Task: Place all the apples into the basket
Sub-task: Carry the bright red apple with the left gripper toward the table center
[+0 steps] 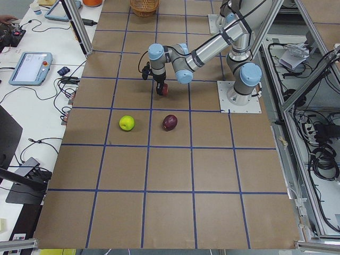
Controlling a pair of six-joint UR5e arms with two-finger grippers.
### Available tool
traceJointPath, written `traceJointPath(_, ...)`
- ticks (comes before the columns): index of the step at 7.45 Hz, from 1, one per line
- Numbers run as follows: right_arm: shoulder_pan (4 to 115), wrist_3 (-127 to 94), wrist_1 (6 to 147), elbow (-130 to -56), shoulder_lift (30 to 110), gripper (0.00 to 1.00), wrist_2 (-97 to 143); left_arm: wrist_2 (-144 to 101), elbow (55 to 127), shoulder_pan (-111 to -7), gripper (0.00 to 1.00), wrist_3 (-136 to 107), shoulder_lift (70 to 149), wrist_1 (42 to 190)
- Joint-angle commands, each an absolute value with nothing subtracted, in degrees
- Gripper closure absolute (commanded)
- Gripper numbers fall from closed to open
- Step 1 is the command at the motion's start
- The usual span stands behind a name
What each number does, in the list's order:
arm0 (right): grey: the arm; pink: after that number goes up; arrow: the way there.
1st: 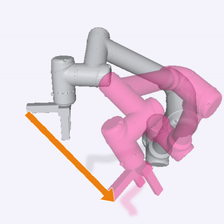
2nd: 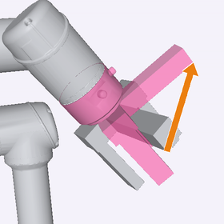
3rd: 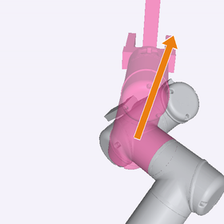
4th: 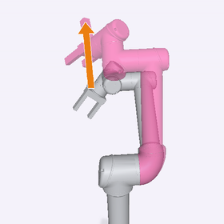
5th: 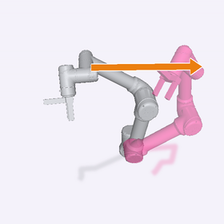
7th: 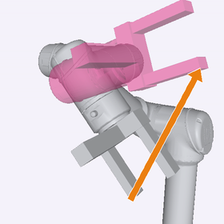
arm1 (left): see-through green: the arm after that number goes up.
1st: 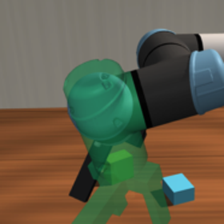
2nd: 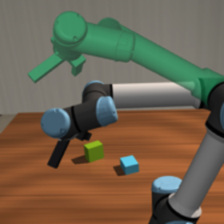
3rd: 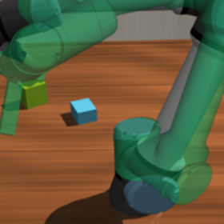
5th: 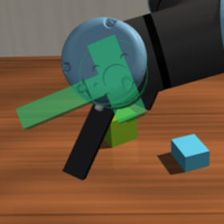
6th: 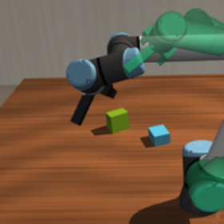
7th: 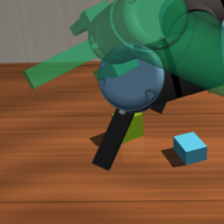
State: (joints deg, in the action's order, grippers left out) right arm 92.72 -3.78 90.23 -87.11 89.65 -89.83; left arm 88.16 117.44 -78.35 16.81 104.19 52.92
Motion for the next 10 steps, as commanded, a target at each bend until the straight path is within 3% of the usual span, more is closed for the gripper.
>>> traceJointPath(1,92.72,-3.78,90.26,-87.1,89.65,0.0,-89.82,82.38,113.15,-89.32,0.88,-0.23,104.93,53.44)
traceJointPath(3,92.72,-3.78,90.26,-87.1,89.65,0.0,-89.82,75.97,105.94,-100.33,0.88,-17.33,108.61,53.0)
traceJointPath(7,92.72,-3.87,90.26,-87.19,89.65,0.0,-89.74,76.11,103.98,-107.75,0.87,-22.32,115.74,45.55)
traceJointPath(9,92.72,-3.87,90.26,-87.1,89.65,0.0,-89.74,76.29,104.15,-108.1,0.21,-22.41,118.29,42.12)
traceJointPath(10,92.9,-3.78,90.26,-87.1,89.56,0.0,-89.74,76.46,103.89,-108.11,0.0,-22.15,118.3,40.71)
